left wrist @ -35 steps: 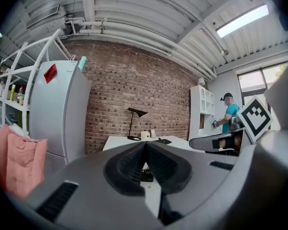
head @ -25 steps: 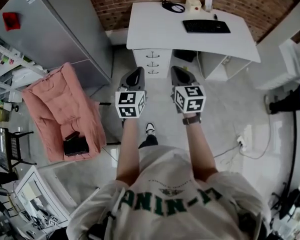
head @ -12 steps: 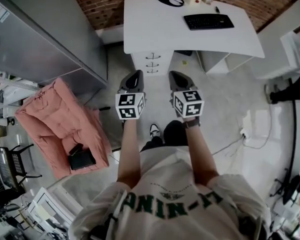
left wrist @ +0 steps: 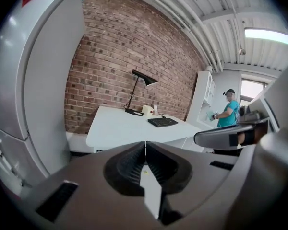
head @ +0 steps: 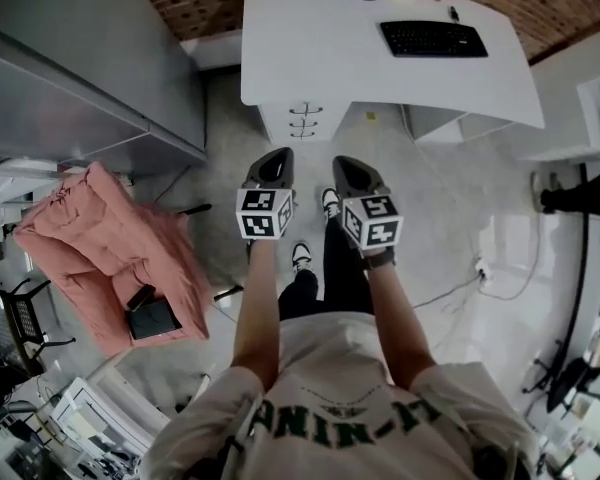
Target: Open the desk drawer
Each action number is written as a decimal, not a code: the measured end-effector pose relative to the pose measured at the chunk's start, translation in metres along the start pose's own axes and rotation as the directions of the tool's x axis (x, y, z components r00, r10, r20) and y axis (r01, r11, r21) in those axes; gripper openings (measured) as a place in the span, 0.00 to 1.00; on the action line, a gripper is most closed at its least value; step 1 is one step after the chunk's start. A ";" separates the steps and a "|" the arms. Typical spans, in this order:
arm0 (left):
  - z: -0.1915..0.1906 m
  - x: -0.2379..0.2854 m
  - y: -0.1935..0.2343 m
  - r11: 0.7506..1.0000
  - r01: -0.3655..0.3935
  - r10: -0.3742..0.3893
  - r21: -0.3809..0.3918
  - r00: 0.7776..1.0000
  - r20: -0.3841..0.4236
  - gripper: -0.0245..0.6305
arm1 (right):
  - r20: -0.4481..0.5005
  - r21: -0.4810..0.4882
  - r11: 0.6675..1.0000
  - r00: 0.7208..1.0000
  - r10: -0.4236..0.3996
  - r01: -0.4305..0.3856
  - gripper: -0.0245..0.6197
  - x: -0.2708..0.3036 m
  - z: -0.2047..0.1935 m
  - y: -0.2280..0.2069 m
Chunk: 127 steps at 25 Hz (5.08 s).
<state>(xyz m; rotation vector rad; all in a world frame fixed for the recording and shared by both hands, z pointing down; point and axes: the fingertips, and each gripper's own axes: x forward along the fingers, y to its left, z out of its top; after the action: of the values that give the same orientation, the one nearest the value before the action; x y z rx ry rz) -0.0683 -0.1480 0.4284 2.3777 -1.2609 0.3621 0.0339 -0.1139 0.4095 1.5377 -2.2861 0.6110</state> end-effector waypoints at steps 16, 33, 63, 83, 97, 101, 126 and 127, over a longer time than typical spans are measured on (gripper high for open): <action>-0.070 0.105 0.047 0.985 -0.054 0.037 -0.164 0.994 -0.102 0.04 | -0.087 0.008 0.997 0.993 0.081 -0.081 0.04 0.084 -0.032 -0.059; -0.143 0.183 0.082 0.930 -0.081 0.017 -0.358 0.984 -0.177 0.11 | -0.163 0.008 0.993 0.979 0.118 -0.119 0.04 0.148 -0.071 -0.087; -0.183 0.296 0.124 0.448 0.209 -0.040 -0.869 0.976 0.214 0.26 | -0.096 0.183 0.974 0.984 0.152 -0.133 0.04 0.210 -0.106 -0.099; -0.175 0.310 0.122 0.287 0.349 -0.005 -0.892 0.932 0.363 0.08 | -0.070 0.281 0.952 0.986 0.148 -0.123 0.04 0.209 -0.105 -0.102; -0.172 0.303 0.120 0.226 0.366 0.008 -0.903 0.926 0.378 0.07 | -0.066 0.224 0.966 0.987 0.144 -0.126 0.04 0.203 -0.102 -0.097; -0.172 0.300 0.116 0.215 0.361 0.007 -0.907 0.929 0.371 0.07 | -0.058 0.251 0.959 0.987 0.149 -0.131 0.04 0.200 -0.100 -0.098; -0.211 0.239 0.084 0.170 0.287 -0.024 -0.943 0.958 0.287 0.07 | -0.008 0.187 0.979 0.997 0.079 -0.076 0.04 0.162 -0.088 -0.100; -0.211 0.237 0.083 0.166 0.290 -0.024 -0.943 0.957 0.290 0.07 | -0.010 0.190 0.979 0.997 0.076 -0.073 0.04 0.161 -0.090 -0.100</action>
<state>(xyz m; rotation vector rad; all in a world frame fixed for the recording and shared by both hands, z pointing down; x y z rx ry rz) -0.0124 -0.2587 0.7318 1.2914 -0.8100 -0.6797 0.0695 -0.2283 0.5818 1.5272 -2.3390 0.8818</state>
